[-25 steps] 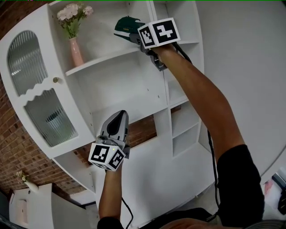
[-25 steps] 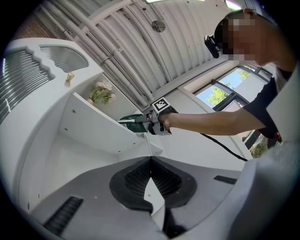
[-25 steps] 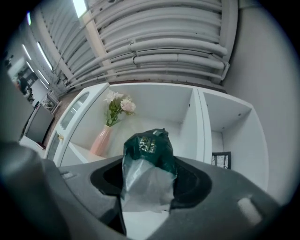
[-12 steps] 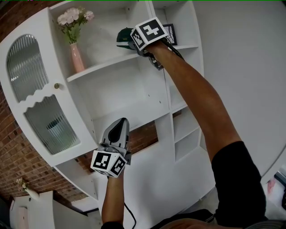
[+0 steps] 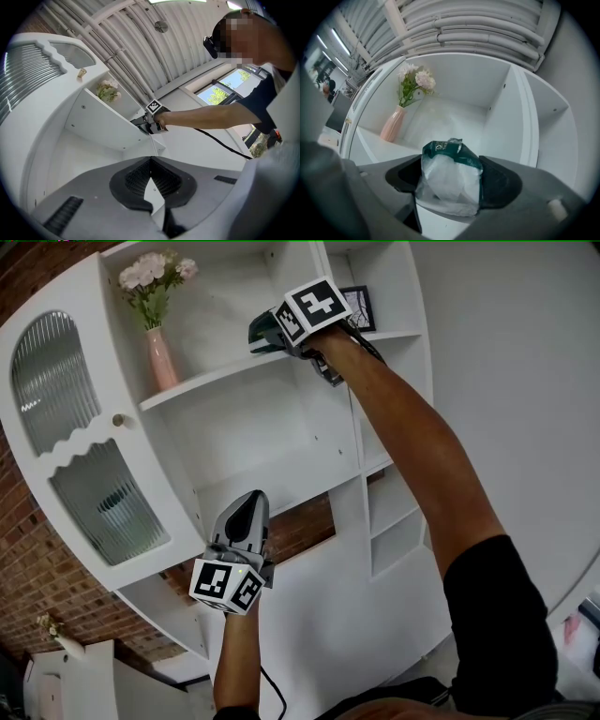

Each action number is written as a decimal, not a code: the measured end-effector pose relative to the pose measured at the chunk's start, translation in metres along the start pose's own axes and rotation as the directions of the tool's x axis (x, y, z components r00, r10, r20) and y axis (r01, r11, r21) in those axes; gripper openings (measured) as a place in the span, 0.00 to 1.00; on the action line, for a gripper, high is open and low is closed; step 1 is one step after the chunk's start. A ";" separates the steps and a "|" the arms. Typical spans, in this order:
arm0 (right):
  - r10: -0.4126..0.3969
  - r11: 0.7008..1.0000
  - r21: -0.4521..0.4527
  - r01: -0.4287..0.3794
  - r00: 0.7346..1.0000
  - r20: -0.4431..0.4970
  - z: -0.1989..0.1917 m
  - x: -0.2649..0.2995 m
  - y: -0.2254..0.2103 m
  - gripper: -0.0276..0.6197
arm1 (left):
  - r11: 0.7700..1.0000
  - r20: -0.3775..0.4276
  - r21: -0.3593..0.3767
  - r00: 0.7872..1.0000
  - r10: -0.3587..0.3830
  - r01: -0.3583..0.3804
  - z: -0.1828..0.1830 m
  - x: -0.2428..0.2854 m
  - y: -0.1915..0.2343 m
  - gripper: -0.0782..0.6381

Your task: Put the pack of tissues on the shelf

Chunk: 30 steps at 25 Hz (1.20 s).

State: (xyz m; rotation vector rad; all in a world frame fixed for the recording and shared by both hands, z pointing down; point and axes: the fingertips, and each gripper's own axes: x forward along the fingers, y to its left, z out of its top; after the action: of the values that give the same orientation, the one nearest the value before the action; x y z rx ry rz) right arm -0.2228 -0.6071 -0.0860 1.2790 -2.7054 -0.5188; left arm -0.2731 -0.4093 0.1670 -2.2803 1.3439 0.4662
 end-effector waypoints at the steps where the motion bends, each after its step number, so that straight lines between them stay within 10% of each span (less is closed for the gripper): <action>1: 0.005 1.000 0.007 -0.005 1.000 0.019 0.002 -0.001 0.000 0.59 | 1.000 -0.001 -0.001 1.000 -0.001 0.001 -0.001 0.001 0.000 0.10; 18: 0.064 0.998 -0.022 -0.060 0.903 0.425 0.024 -0.100 0.010 0.61 | 1.000 0.013 0.021 1.000 -0.022 0.022 0.014 0.019 -0.031 0.10; 25: 0.183 0.983 -0.090 -0.160 0.818 0.545 -0.037 -0.161 0.063 0.43 | 0.999 0.042 0.054 0.999 -0.007 0.005 0.031 0.019 -0.038 0.10; 30: 0.212 0.976 -0.079 -0.203 0.807 0.551 -0.097 -0.181 0.094 0.33 | 0.998 0.040 0.064 0.999 0.003 -0.005 0.028 0.016 -0.047 0.10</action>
State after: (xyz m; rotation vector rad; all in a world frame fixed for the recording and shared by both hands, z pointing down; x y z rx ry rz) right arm -0.1522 -0.4385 0.0461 0.9041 -3.2418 -1.0239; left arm -0.2256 -0.3858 0.1458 -2.2056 1.3250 0.4616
